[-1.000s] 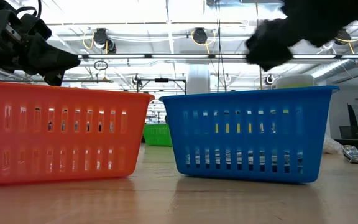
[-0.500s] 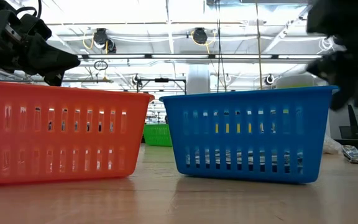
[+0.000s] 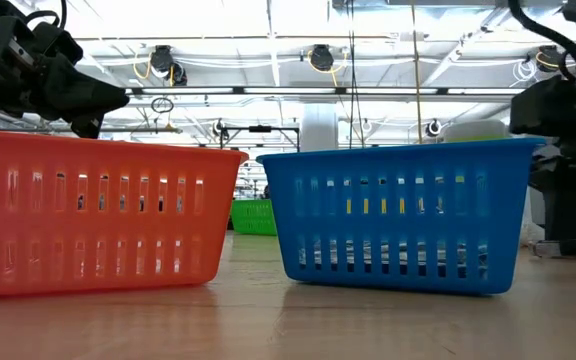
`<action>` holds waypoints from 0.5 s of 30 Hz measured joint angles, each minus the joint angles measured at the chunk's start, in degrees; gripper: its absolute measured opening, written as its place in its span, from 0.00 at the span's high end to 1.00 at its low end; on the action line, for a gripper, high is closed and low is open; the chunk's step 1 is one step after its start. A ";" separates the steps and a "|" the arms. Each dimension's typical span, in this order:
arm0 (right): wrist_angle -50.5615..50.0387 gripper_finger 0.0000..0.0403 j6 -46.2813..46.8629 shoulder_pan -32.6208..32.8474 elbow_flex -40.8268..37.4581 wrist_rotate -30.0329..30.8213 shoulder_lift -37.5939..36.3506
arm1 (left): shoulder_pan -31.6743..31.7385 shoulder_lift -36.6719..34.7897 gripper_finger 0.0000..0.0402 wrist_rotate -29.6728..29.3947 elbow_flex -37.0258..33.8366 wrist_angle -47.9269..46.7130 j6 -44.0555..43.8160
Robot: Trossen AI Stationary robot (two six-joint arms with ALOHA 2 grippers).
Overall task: Pick & Place Travel size toiletries
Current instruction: Put the silver nail cutter into the blue bin
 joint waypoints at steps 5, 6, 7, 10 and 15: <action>0.00 0.63 1.93 0.04 0.00 -2.05 0.00 | 0.00 0.01 0.89 0.01 0.00 -0.01 0.02; -0.04 0.63 2.28 0.04 0.00 -2.45 0.00 | 0.00 0.00 0.89 0.00 0.00 0.00 0.00; -0.13 0.63 2.60 0.04 0.00 -3.25 0.00 | 0.00 0.00 0.89 0.00 0.00 -0.03 0.02; -0.29 0.64 3.99 0.11 0.00 -4.81 -0.02 | 0.00 0.00 0.89 0.00 0.00 0.00 0.02; -1.40 0.65 6.28 0.11 -0.04 -6.84 0.02 | 0.00 0.00 0.89 0.00 0.00 -0.01 0.01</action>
